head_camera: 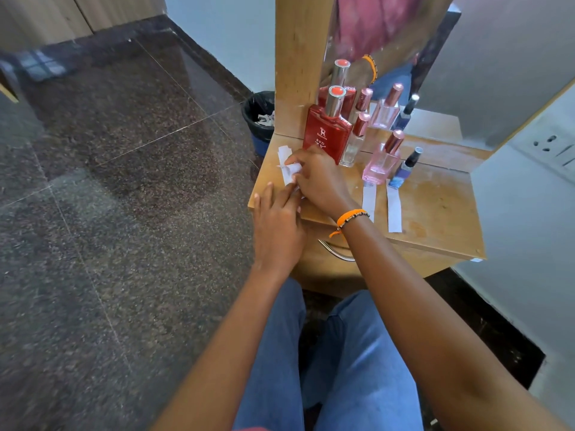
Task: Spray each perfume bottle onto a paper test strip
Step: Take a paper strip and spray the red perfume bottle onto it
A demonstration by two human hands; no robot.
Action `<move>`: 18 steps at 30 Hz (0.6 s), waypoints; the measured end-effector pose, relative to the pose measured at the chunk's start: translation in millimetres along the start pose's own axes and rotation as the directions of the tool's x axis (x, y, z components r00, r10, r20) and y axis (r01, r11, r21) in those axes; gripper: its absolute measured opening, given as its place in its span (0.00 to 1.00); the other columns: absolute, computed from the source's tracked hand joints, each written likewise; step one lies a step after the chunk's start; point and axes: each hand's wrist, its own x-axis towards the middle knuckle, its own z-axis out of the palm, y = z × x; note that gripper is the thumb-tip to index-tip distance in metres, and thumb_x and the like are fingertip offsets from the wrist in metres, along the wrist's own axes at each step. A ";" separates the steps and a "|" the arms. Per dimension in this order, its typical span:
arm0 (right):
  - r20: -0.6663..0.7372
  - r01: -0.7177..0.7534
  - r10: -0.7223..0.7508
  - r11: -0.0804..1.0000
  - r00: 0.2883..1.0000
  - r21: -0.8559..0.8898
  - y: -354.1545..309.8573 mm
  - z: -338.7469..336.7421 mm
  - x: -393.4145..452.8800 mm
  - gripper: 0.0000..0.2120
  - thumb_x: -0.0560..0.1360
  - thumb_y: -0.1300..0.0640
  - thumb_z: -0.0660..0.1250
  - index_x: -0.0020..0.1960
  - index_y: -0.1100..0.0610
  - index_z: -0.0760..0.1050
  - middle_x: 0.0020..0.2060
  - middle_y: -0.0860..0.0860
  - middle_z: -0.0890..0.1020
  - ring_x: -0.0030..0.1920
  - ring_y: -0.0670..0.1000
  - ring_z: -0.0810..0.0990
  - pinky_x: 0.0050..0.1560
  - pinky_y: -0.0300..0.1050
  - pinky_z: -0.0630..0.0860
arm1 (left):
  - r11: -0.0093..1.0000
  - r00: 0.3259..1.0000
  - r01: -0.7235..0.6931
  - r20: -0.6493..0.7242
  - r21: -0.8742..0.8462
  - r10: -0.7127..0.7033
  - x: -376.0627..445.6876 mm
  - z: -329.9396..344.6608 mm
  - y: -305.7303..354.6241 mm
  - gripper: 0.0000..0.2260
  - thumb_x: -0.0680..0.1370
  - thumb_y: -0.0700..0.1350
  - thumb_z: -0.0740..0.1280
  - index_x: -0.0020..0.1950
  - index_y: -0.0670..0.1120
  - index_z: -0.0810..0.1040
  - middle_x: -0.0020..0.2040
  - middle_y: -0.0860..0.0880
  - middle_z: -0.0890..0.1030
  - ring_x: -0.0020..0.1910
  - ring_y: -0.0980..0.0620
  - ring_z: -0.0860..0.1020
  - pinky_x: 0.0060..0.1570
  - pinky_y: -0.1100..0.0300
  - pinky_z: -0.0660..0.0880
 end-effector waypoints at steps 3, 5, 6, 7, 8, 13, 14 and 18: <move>-0.039 -0.057 0.066 0.981 0.997 0.187 -2.0 1.5 -2.0 0.15 0.73 0.66 0.66 0.58 0.54 0.78 0.50 0.48 0.79 0.49 0.50 0.78 0.49 0.48 0.77 | 1.000 1.000 -0.004 0.015 0.012 0.004 0.9 0.3 -1.1 0.19 0.76 0.36 0.57 0.67 0.43 0.72 0.68 0.47 0.73 0.72 0.38 0.62 0.71 0.43 0.54; -0.080 -0.094 0.128 0.938 0.989 0.332 -4.3 3.2 -3.6 0.13 0.73 0.65 0.69 0.56 0.55 0.77 0.44 0.46 0.78 0.45 0.47 0.77 0.48 0.45 0.77 | 1.000 1.000 -0.005 0.018 0.018 0.005 1.7 1.1 -2.0 0.19 0.77 0.36 0.58 0.68 0.43 0.72 0.68 0.47 0.73 0.72 0.39 0.62 0.71 0.43 0.55; -0.110 -0.106 0.160 0.915 0.981 0.389 -5.4 4.2 -4.9 0.12 0.72 0.65 0.71 0.54 0.55 0.77 0.41 0.45 0.77 0.43 0.46 0.76 0.46 0.42 0.76 | 1.000 1.000 -0.005 0.017 0.016 0.004 1.6 1.4 -2.0 0.20 0.76 0.36 0.58 0.68 0.43 0.71 0.68 0.47 0.73 0.71 0.39 0.62 0.71 0.43 0.55; -0.142 -0.112 0.191 0.894 0.971 0.434 -6.3 5.3 -6.0 0.13 0.71 0.65 0.72 0.51 0.54 0.76 0.39 0.44 0.77 0.40 0.44 0.75 0.44 0.39 0.75 | 1.000 1.000 -0.004 0.013 0.012 0.004 1.8 1.7 -2.0 0.20 0.76 0.36 0.58 0.68 0.43 0.72 0.68 0.47 0.74 0.71 0.38 0.63 0.70 0.43 0.56; -0.170 -0.120 0.222 0.876 0.960 0.466 -6.8 6.6 -6.5 0.13 0.70 0.66 0.73 0.49 0.54 0.75 0.37 0.44 0.76 0.39 0.43 0.75 0.42 0.37 0.74 | 1.000 1.000 -0.004 0.006 0.006 0.004 1.8 1.9 -1.8 0.20 0.76 0.36 0.59 0.68 0.43 0.72 0.67 0.47 0.74 0.71 0.38 0.63 0.70 0.42 0.56; -0.196 -0.189 0.314 0.858 0.929 0.478 -7.3 7.9 -1.6 0.13 0.68 0.64 0.75 0.44 0.54 0.73 0.32 0.44 0.78 0.37 0.46 0.78 0.42 0.44 0.77 | 1.000 1.000 -0.003 -0.001 -0.012 0.003 1.9 2.6 -1.1 0.19 0.77 0.36 0.58 0.67 0.45 0.72 0.68 0.47 0.74 0.70 0.39 0.64 0.70 0.43 0.57; -0.193 -0.197 0.311 0.871 0.931 0.451 -6.9 7.2 -0.4 0.12 0.69 0.64 0.75 0.43 0.54 0.74 0.33 0.45 0.78 0.38 0.47 0.79 0.43 0.44 0.76 | 1.000 1.000 -0.003 0.002 -0.012 0.003 1.8 2.5 -0.9 0.19 0.77 0.36 0.58 0.67 0.46 0.72 0.68 0.48 0.74 0.71 0.39 0.63 0.70 0.44 0.57; -0.181 -0.207 0.277 0.921 0.944 0.330 -6.6 6.5 3.6 0.06 0.72 0.61 0.72 0.41 0.54 0.75 0.37 0.47 0.80 0.42 0.48 0.78 0.41 0.42 0.71 | 1.000 1.000 0.013 0.006 -0.009 -0.013 2.7 2.3 -2.1 0.19 0.77 0.37 0.58 0.68 0.46 0.72 0.69 0.48 0.73 0.72 0.40 0.62 0.71 0.45 0.55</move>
